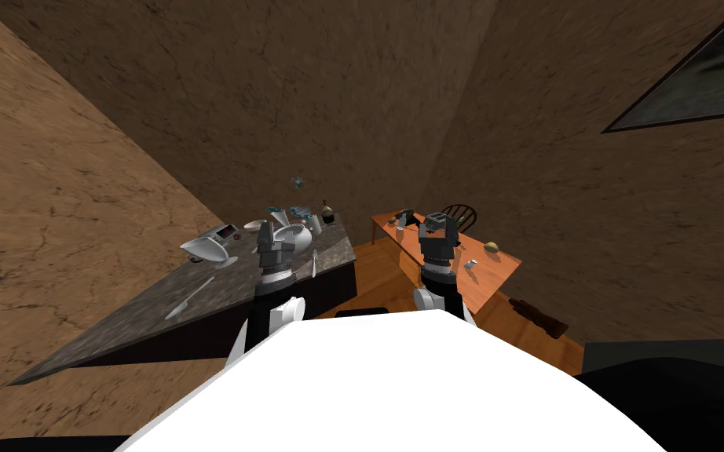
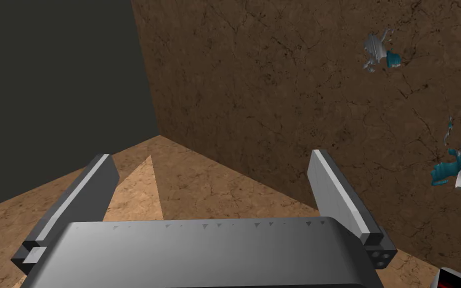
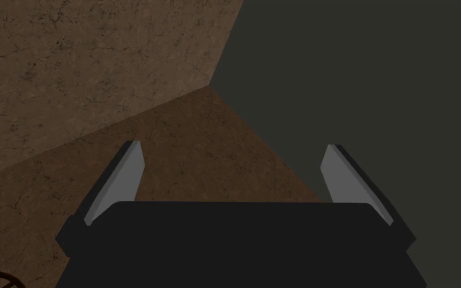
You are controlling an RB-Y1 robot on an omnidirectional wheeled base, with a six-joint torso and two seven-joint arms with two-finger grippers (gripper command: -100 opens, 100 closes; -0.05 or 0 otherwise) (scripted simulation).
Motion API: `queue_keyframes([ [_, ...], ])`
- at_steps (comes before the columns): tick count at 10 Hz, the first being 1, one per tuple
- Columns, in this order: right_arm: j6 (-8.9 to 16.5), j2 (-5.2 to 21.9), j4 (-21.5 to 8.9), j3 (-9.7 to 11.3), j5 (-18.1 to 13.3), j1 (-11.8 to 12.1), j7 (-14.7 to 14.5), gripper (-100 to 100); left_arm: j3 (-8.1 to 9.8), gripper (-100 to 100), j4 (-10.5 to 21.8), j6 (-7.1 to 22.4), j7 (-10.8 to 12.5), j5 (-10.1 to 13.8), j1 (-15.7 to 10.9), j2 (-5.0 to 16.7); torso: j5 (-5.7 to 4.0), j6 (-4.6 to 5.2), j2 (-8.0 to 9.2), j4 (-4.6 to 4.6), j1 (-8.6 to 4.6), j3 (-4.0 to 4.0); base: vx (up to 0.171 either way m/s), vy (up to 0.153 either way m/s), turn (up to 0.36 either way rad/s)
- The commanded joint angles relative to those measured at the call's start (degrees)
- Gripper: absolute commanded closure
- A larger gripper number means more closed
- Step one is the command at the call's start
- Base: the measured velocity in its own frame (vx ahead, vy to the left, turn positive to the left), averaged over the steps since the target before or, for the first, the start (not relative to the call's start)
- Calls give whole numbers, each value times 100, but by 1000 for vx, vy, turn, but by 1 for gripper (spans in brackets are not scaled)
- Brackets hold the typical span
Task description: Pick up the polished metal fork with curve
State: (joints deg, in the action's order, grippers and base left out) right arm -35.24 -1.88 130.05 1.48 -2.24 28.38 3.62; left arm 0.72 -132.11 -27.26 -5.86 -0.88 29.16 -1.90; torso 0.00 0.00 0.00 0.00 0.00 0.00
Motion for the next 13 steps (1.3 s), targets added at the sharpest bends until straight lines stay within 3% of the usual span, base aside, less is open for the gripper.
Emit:
queue_keyframes([
  [1,0,0,0,0,0,0,0,0,-47,-100,63,-58,12,-9,13,286,0,0,0,0,0,0,1,0,-11],
  [4,0,0,0,0,0,0,0,0,-157,-100,208,-189,41,-29,53,695,0,0,2,0,1,1,-5,-2,-10],
  [7,0,0,0,0,0,0,0,0,-415,-100,560,-492,109,-80,177,1256,0,0,7,1,-3,4,-21,-14,-6],
  [8,0,0,0,0,0,0,0,0,-415,-100,560,-492,109,-80,177,1308,-1,0,12,2,-5,6,-26,-18,1],
  [11,0,0,0,0,0,0,0,0,-743,-100,1044,-880,198,-145,377,1890,-3,0,16,3,-14,9,-41,-40,3],
  [12,0,-1,0,0,0,-1,0,0,-743,-100,1052,-880,198,-145,377,1937,-3,0,19,4,-18,11,-43,-34,1],
  [13,0,0,0,0,0,-1,0,0,-856,-100,1245,-1020,230,-166,459,2140,-3,0,18,4,-13,11,-42,-38,-2],
])
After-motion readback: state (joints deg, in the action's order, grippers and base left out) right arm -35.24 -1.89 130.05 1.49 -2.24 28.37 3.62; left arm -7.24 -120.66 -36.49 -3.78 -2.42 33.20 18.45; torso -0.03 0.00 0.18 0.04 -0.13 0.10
